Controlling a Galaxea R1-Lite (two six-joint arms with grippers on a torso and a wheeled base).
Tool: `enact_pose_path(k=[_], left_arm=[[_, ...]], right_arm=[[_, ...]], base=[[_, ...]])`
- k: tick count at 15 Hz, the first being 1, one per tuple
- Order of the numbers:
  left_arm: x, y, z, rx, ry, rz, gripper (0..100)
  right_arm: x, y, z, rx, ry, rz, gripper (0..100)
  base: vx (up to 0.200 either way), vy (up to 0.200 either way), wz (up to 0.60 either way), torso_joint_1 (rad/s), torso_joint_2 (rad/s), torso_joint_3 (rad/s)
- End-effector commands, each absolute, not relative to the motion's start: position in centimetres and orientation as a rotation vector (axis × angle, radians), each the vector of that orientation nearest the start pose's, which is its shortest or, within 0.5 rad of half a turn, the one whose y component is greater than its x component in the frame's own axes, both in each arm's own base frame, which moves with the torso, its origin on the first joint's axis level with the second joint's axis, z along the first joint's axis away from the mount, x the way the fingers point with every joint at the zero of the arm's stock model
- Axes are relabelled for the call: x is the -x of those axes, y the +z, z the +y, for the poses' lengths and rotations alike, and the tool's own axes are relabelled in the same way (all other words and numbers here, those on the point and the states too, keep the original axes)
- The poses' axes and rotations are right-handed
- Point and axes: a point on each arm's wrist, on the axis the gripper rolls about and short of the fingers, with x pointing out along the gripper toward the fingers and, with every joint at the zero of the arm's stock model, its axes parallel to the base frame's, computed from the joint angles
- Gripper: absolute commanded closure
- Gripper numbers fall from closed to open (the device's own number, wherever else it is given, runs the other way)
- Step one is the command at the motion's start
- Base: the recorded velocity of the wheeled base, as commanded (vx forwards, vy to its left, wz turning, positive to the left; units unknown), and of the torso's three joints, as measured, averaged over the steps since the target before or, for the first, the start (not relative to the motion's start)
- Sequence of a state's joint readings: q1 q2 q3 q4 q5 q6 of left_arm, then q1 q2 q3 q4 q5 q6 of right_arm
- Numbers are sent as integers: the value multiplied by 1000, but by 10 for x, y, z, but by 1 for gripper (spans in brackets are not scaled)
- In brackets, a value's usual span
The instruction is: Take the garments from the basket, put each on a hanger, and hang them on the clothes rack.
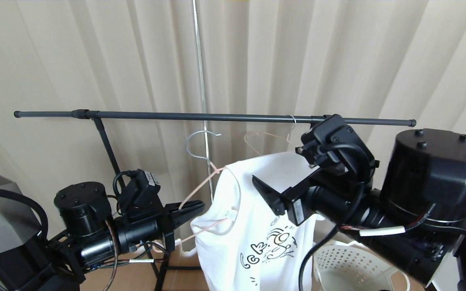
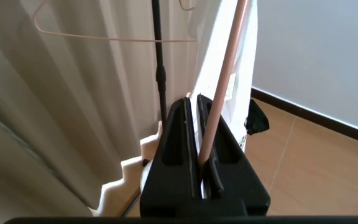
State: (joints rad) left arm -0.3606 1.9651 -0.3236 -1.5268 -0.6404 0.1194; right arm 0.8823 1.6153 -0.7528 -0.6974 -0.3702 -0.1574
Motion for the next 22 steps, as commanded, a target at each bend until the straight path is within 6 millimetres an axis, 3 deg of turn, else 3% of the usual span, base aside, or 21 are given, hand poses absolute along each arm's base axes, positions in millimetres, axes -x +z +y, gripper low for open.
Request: enact_pose_path(k=[1, 6, 8, 11, 14, 19, 22], left_arm=[[-256, 84, -106, -92, -1026, 60, 100], [-265, 86, -106, -127, -1017, 23, 100], [-264, 75, -108, -179, -1033, 31, 100], [-256, 60, -114, -251, -1077, 50, 100], [-244, 58, -113, -259, -1167, 27, 100], [-227, 48, -115, -245, -1203, 104, 100], [-226, 44, -115, -243, -1207, 122, 100]], right_arm=[[-193, 209, 172, 271, 506, 66, 0], [-182, 215, 128, 315, 727, 97, 0], [-186, 226, 106, 348, 859, 109, 0], [-192, 244, 96, 507, 962, 180, 0], [-202, 246, 99, 655, 1093, 276, 0], [-216, 231, 122, 590, 1297, 404, 0], [-211, 216, 137, 595, 1367, 456, 0]], base=[[0, 0, 0, 0, 0, 0], [0, 0, 0, 0, 0, 0], [0, 0, 0, 0, 0, 0], [0, 0, 0, 0, 0, 0], [0, 0, 0, 0, 0, 0], [0, 0, 0, 0, 0, 0], [0, 0, 0, 0, 0, 0]])
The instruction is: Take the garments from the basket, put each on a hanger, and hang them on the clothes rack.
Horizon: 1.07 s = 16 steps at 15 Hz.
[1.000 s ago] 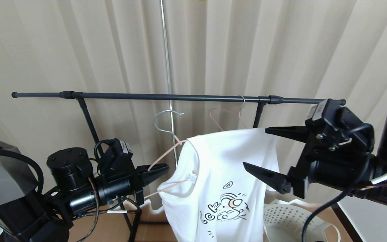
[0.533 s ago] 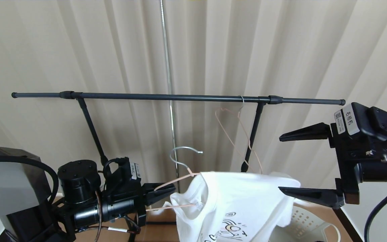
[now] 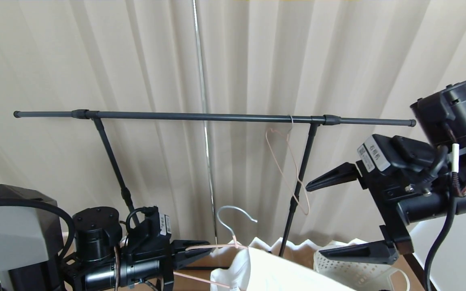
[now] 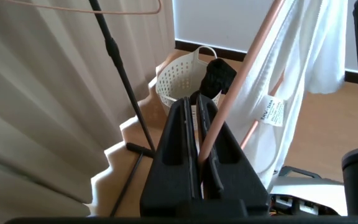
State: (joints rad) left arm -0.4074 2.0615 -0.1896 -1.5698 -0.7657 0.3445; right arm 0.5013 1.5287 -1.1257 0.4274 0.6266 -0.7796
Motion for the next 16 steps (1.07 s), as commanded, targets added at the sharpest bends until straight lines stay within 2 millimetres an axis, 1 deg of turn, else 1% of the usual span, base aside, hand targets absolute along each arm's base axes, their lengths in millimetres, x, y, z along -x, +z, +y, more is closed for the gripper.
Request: enact_pose_path(k=[1, 4, 8, 10, 12, 13, 16], left_arm=[[-228, 45, -115, -243, -1203, 117, 100], [-231, 44, -116, -244, -1175, 120, 100], [-234, 45, -116, -242, -1160, 114, 100], [-236, 46, -116, -232, -1153, 116, 100], [-238, 47, -117, -215, -1137, 123, 100], [-240, 48, -118, -210, -1100, 128, 100], [-241, 50, -118, -201, -1091, 124, 100]], right_arm=[[-210, 213, 137, 594, 1370, 465, 0], [-201, 202, 132, 589, 1378, 510, 0], [-198, 192, 131, 578, 1383, 556, 0], [-198, 184, 141, 555, 1408, 608, 0], [-201, 183, 145, 529, 1390, 627, 0], [-203, 185, 146, 507, 1350, 620, 0], [-202, 188, 145, 477, 1315, 620, 0]], base=[[0, 0, 0, 0, 0, 0], [0, 0, 0, 0, 0, 0], [0, 0, 0, 0, 0, 0], [0, 0, 0, 0, 0, 0], [0, 0, 0, 0, 0, 0], [0, 0, 0, 0, 0, 0], [0, 0, 0, 0, 0, 0]])
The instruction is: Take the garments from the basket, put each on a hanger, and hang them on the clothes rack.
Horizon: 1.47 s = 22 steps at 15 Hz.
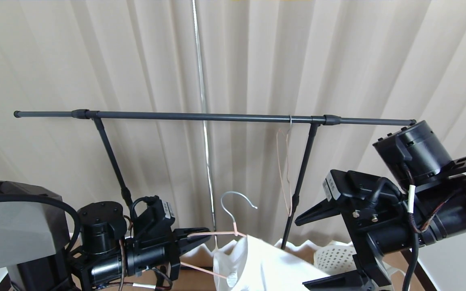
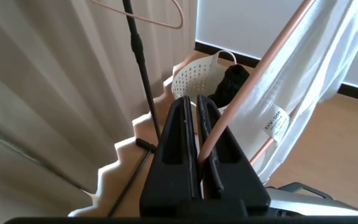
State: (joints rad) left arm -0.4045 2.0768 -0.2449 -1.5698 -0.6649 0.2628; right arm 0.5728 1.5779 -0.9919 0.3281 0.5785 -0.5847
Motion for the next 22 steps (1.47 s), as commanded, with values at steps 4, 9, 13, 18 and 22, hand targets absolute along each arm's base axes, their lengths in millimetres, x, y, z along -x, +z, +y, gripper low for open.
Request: enact_pose_path(k=[4, 9, 13, 18, 22], left_arm=[[-247, 53, -120, -202, -1041, 109, 100], [-247, 56, -120, -185, -1034, 110, 100], [-250, 58, -120, -177, -1026, 99, 100], [-252, 61, -121, -172, -1026, 88, 100], [-253, 61, -123, -173, -1028, 80, 100]], right_arm=[[-207, 182, 147, 470, 1314, 648, 0], [-224, 168, 157, 368, 1251, 638, 0], [-227, 159, 159, 374, 1239, 657, 0], [-236, 149, 163, 407, 1184, 698, 0], [-241, 151, 166, 413, 1177, 687, 0]], base=[[0, 0, 0, 0, 0, 0], [0, 0, 0, 0, 0, 0], [0, 0, 0, 0, 0, 0], [0, 0, 0, 0, 0, 0], [0, 0, 0, 0, 0, 0]])
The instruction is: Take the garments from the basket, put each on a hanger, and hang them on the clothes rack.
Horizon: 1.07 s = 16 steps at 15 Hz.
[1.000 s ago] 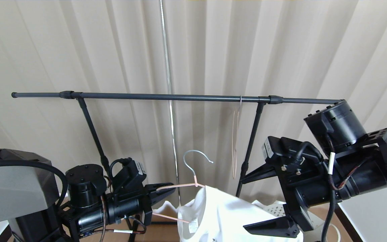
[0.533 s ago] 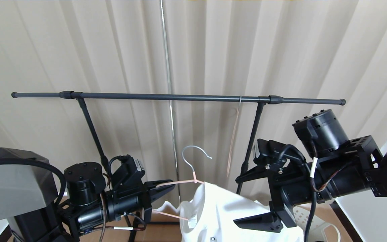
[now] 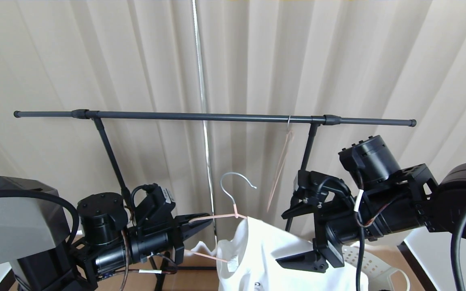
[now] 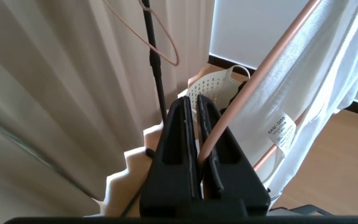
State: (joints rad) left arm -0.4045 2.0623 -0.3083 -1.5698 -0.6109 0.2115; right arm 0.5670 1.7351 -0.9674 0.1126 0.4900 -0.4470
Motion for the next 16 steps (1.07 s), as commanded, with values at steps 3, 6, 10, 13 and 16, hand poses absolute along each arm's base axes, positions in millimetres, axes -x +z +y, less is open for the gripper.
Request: enact_pose_path(k=[3, 6, 10, 13, 16], left_arm=[[-255, 63, -123, -174, -1029, 70, 100], [-255, 63, -123, -174, -1029, 67, 100], [-254, 63, -124, -174, -1031, 70, 100], [-255, 66, -124, -176, -1029, 54, 100], [-255, 66, -123, -174, -1028, 58, 100]], right_arm=[[-244, 152, 168, 414, 1173, 681, 0], [-247, 151, 170, 415, 1172, 683, 0], [-247, 150, 170, 422, 1161, 687, 0], [-250, 148, 172, 422, 1160, 693, 100], [-250, 148, 172, 422, 1160, 689, 100]], base=[[0, 0, 0, 0, 0, 0], [0, 0, 0, 0, 0, 0], [0, 0, 0, 0, 0, 0], [0, 0, 0, 0, 0, 0], [0, 0, 0, 0, 0, 0]])
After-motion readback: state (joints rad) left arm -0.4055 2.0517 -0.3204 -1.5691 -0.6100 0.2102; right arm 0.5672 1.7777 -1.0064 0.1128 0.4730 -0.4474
